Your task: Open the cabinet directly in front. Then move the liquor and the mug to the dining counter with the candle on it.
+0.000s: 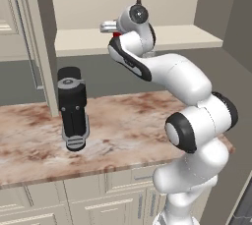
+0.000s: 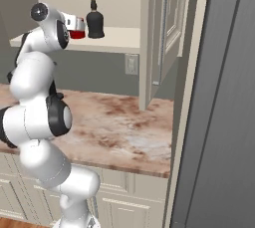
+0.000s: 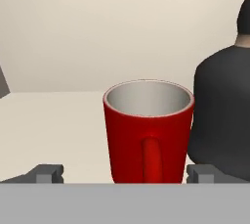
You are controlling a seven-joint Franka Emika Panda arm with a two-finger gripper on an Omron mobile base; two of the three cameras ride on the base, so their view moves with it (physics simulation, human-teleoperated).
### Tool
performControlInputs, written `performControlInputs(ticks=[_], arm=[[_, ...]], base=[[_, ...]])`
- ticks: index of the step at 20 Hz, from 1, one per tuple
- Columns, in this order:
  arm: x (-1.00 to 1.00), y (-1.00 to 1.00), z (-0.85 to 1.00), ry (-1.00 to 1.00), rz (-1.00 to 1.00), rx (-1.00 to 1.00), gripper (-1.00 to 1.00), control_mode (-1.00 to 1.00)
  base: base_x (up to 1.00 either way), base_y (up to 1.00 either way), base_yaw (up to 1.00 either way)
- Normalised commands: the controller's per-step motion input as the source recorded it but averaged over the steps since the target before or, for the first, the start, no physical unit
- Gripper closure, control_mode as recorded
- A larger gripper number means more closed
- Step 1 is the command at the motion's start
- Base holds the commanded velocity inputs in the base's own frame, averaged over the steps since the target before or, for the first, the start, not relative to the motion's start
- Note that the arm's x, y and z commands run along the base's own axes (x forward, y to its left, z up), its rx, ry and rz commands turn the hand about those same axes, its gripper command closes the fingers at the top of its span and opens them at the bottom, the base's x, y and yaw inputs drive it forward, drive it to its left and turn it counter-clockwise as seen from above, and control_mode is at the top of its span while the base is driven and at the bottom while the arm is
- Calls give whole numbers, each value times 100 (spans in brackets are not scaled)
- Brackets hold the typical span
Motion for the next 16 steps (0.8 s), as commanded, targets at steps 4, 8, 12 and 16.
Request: performControlInputs(ticks=[4,8,12,16], arm=[[16,-3,0,4,0,0,-100,-100],[7,-13,0,5,2,2,-100,-100],[0,0,0,3,0,0,-100,-100],[0,0,0,0,0,0,-100,-100]], base=[[0,0,0],[0,0,0],[0,0,0],[0,0,0]])
